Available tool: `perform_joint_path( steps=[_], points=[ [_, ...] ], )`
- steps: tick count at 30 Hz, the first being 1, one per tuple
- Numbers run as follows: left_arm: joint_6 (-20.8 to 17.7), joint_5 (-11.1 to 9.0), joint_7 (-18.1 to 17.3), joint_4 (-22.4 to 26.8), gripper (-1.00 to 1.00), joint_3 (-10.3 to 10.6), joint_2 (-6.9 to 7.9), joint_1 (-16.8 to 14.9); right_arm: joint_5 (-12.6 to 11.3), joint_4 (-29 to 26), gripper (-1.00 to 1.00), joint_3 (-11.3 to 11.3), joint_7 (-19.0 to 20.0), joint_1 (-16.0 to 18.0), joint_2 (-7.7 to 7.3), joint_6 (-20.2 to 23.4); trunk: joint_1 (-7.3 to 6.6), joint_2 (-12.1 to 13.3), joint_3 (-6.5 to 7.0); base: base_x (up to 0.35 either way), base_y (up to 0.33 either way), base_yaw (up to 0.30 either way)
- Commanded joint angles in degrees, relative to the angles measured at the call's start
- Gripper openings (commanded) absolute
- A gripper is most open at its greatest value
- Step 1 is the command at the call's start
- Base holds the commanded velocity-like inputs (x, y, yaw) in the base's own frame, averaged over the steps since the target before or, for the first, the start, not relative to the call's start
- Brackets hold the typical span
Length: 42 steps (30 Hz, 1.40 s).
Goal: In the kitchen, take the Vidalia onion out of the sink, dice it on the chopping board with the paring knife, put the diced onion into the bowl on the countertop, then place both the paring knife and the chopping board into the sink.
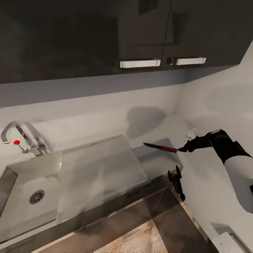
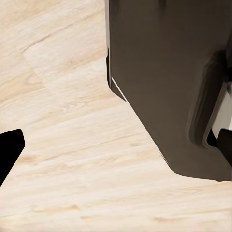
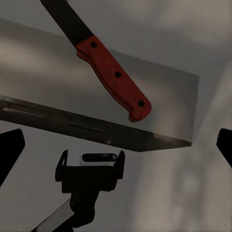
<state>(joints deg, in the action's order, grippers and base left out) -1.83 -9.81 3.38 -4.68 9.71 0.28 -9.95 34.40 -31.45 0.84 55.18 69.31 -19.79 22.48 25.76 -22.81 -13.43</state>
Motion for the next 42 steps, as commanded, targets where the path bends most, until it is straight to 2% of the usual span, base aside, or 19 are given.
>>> perform_joint_path(
  steps=[1,14,33,42],
  points=[
    [-0.11,-0.56,0.04,-0.07,1.0,0.49,-0.02,-0.07,0.14,-0.1,1.0,0.08,0.25,0.04,-0.01,0.37,0.03,-0.11,-0.2,0.0,0.0,0.0],
    [-0.11,-0.56,0.04,-0.07,1.0,0.49,-0.02,-0.07,0.14,-0.1,1.0,0.12,0.19,0.04,0.01,0.32,0.03,-0.11,-1.24,0.0,0.0,0.0],
    [-0.11,-0.56,0.04,-0.07,1.0,0.49,-0.02,-0.07,0.14,-0.1,1.0,0.21,0.19,0.04,0.13,0.28,0.03,-0.11,-1.32,0.001,0.0,0.0],
    [-0.11,-0.56,0.04,-0.07,1.0,0.49,-0.02,-0.07,0.14,-0.1,1.0,0.21,0.15,0.04,0.19,0.28,0.03,-0.11,-1.32,0.142,0.0,0.0]
  ],
)
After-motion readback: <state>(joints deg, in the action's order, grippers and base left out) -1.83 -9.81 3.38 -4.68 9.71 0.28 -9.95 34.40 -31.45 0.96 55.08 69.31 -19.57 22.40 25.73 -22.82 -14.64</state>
